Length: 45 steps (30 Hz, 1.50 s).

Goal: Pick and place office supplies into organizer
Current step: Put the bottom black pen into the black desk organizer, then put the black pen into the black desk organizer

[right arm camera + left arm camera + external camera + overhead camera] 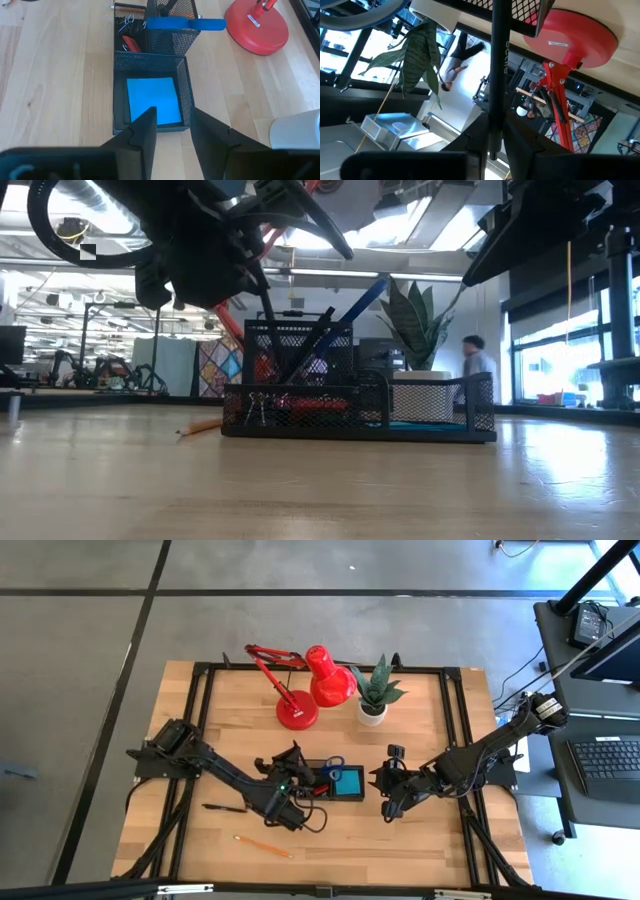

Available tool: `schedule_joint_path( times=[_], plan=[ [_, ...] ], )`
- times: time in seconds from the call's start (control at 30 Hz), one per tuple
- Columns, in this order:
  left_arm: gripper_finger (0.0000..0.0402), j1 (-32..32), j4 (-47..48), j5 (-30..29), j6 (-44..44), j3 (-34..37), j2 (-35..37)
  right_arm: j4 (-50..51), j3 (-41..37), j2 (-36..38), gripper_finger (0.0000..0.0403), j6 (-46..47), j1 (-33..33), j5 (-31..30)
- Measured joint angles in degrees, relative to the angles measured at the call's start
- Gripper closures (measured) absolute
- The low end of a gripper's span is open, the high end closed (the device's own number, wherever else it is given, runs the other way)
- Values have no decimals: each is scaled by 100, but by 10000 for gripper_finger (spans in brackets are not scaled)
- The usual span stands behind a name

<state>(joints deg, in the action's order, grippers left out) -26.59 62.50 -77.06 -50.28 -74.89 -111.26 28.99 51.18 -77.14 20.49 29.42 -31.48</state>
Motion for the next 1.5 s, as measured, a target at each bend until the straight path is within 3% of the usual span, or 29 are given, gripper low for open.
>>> schedule_joint_path(
  times=[0.37, 0.53, 0.6, 0.7, 0.93, 1.03, 1.27, 1.5],
  plan=[
    [333, 0, 0, -82, 0, 0, 0, 2, 0, 0, 283, 0, 1, 0],
    [331, -10, 0, -628, 23, 0, 0, 2, 0, 0, 283, 0, 1, 0],
    [331, -33, 6, -873, 185, -7, 0, 2, 0, 0, 283, 0, 0, 0],
    [331, -94, 54, -777, 741, -144, 2, 4, 0, 0, 283, 0, 1, 0],
    [331, -388, 420, 305, 2477, -391, 459, 29, 2, 0, 283, 4, 1, 0],
    [331, -546, 643, 956, 3602, -393, 881, 50, 2, 0, 283, 20, 1, 0],
    [331, -667, 769, 3261, 6608, -353, 1963, 68, 2, 0, 283, 13, 1, 0],
    [313, -669, 802, 5383, 7990, 49, 2382, 63, 2, 0, 283, 11, 1, 0]
  ],
)
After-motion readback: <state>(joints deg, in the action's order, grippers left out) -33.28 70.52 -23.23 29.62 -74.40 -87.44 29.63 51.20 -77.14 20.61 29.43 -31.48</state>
